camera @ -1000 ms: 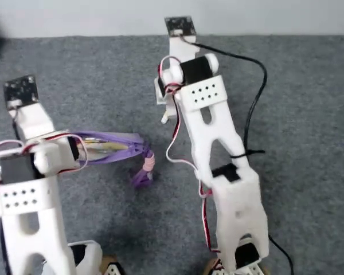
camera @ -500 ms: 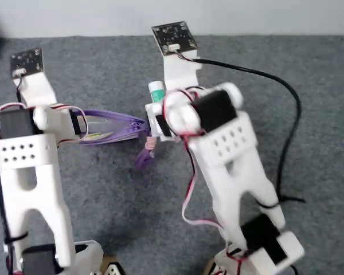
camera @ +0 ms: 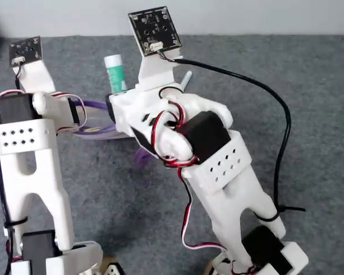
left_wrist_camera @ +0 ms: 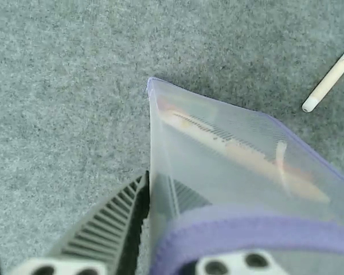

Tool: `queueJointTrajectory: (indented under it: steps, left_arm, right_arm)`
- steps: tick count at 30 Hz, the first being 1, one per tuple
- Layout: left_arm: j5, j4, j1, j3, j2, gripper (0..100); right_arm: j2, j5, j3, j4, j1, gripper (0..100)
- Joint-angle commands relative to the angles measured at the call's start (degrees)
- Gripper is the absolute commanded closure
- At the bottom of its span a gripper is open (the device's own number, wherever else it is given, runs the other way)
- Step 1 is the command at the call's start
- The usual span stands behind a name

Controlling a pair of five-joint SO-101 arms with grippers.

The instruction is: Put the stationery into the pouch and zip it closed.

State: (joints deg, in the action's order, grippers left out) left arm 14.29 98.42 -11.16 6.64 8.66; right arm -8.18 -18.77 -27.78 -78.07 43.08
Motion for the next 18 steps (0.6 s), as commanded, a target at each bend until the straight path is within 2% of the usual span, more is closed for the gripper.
queueJointTrajectory:
  steps: [1,4,7,12,18]
  left_arm:
    - [0.62,0.35,0.62,1.36,-0.97,99]
    - [0.62,0.35,0.53,1.27,-0.97,99]
    - [0.7,0.35,0.7,1.27,-0.97,99]
    - [0.7,0.35,0.7,1.27,-0.97,99]
    - [0.7,0.35,0.62,1.27,-0.97,99]
  right_arm:
    - [-3.03,-1.14,1.32,3.47,1.8,99.1]
    - [-6.81,-1.41,4.84,4.09,4.26,99.1]
    - [-12.88,-1.41,13.36,9.54,5.49,99.1]
    - [-22.02,0.62,32.0,29.23,4.44,99.1]
    - [-23.08,5.45,45.8,49.98,5.32,99.1]
